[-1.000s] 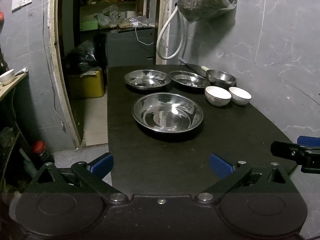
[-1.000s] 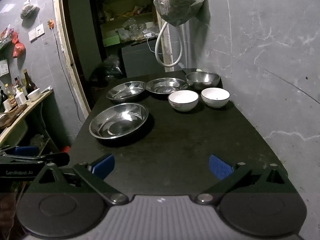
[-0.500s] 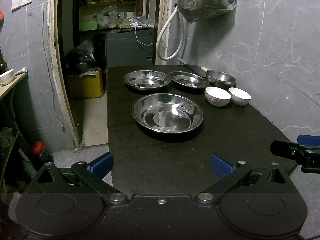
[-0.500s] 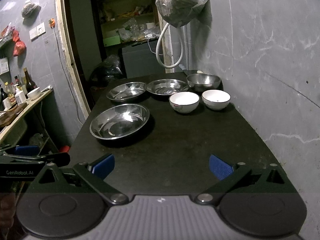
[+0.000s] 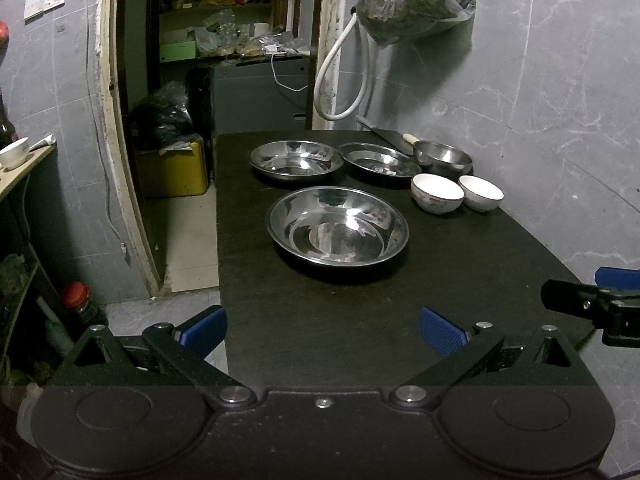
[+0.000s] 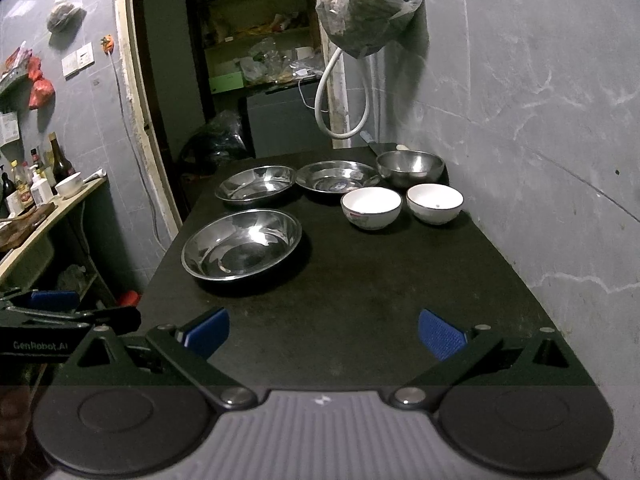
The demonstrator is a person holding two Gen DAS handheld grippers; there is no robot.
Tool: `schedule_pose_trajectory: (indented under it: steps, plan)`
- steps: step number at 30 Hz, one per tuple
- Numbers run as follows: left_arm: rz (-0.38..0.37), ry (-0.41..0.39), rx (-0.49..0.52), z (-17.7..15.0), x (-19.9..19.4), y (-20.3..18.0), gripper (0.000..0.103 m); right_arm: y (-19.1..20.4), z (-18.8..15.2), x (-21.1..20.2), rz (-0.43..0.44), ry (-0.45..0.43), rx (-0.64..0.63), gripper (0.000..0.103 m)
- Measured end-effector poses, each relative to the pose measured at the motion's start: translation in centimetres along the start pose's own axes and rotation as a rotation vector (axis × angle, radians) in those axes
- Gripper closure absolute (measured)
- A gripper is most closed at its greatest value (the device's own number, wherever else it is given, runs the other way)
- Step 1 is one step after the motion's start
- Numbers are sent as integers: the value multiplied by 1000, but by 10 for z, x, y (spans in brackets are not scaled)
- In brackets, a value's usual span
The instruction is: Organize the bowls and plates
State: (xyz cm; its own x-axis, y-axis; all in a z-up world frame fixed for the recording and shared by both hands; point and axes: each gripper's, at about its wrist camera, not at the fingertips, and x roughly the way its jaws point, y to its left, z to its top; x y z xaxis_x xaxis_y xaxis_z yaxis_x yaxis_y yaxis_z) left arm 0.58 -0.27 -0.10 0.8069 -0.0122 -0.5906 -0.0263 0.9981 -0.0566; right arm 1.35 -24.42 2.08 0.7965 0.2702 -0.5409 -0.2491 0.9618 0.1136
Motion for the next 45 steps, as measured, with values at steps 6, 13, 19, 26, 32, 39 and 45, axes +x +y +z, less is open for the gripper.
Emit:
schedule_pose_trajectory:
  steps: [6, 13, 19, 26, 32, 39, 45]
  plan:
    - [-6, 2, 5, -1, 1, 1, 1, 1, 1, 1, -4, 1, -4, 0]
    - [-13, 13, 9, -2, 5, 2, 1, 4, 2, 3, -11, 6, -6, 0]
    - [-13, 17, 5, -1, 7, 3, 1, 7, 4, 6, -12, 9, -15, 0]
    - [-17, 24, -1, 0, 11, 6, 1, 13, 5, 10, -16, 11, -34, 0]
    - [-11, 29, -7, 1, 15, 8, 1, 15, 7, 16, -16, 15, -42, 0]
    - [11, 35, -23, 8, 25, 12, 1, 23, 16, 30, -63, 64, -113, 0]
    - [40, 45, -29, 25, 40, 11, 1, 15, 40, 46, -76, 123, -74, 0]
